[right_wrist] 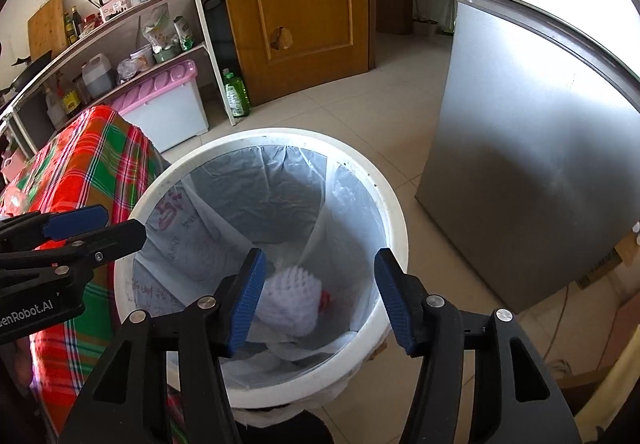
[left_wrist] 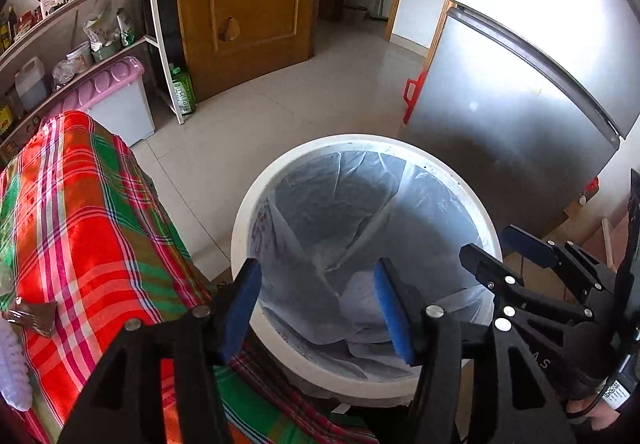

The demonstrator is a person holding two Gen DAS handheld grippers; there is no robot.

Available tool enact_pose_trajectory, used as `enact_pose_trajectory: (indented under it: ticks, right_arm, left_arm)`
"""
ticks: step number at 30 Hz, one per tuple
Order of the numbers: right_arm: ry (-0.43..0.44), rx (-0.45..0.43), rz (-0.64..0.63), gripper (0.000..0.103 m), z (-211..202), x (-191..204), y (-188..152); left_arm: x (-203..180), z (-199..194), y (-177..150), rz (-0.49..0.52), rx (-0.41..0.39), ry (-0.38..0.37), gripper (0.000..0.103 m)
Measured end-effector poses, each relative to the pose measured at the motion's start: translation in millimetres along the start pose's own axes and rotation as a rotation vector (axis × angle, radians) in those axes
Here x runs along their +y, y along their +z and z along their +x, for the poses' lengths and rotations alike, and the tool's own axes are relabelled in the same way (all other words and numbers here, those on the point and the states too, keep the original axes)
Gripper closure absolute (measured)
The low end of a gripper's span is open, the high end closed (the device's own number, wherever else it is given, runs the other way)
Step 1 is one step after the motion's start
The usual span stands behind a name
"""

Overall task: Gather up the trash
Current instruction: 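Drop the foam net into the bin with the right tool while the left drops the cup, then move both tools back from the bin to the table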

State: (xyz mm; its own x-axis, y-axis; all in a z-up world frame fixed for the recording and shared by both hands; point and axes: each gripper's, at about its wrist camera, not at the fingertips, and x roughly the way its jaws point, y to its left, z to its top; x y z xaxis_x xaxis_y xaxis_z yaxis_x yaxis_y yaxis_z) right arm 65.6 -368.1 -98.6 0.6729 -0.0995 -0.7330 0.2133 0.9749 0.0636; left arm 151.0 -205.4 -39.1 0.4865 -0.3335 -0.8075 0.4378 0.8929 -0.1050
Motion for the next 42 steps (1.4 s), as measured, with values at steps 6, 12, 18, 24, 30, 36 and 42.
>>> enact_pose_trajectory:
  ticks: [6, 12, 18, 24, 30, 36, 42]
  right_arm:
    - [0.014, -0.059, 0.006, 0.046, -26, 6, 2]
    - [0.045, -0.130, -0.011, 0.046, -58, 25, 2]
    - [0.115, -0.199, -0.018, 0.046, -89, 52, 2]
    - [0.194, -0.237, -0.069, 0.046, -108, 92, 1]
    - [0.273, -0.227, -0.142, 0.046, -109, 138, -7]
    - [0.342, -0.196, -0.209, 0.046, -103, 183, -17]
    - [0.369, -0.170, -0.294, 0.046, -93, 221, -26]
  left_arm:
    - [9, -31, -4, -0.013, -0.059, 0.009, 0.036]
    - [26, -70, -16, -0.031, -0.130, 0.042, 0.034]
    - [50, -109, -32, -0.059, -0.191, 0.095, 0.032]
    - [85, -141, -58, -0.118, -0.234, 0.165, 0.031]
    - [124, -168, -89, -0.174, -0.260, 0.247, 0.030]
    - [168, -193, -122, -0.245, -0.281, 0.325, 0.028]
    - [211, -209, -154, -0.339, -0.279, 0.364, 0.026]
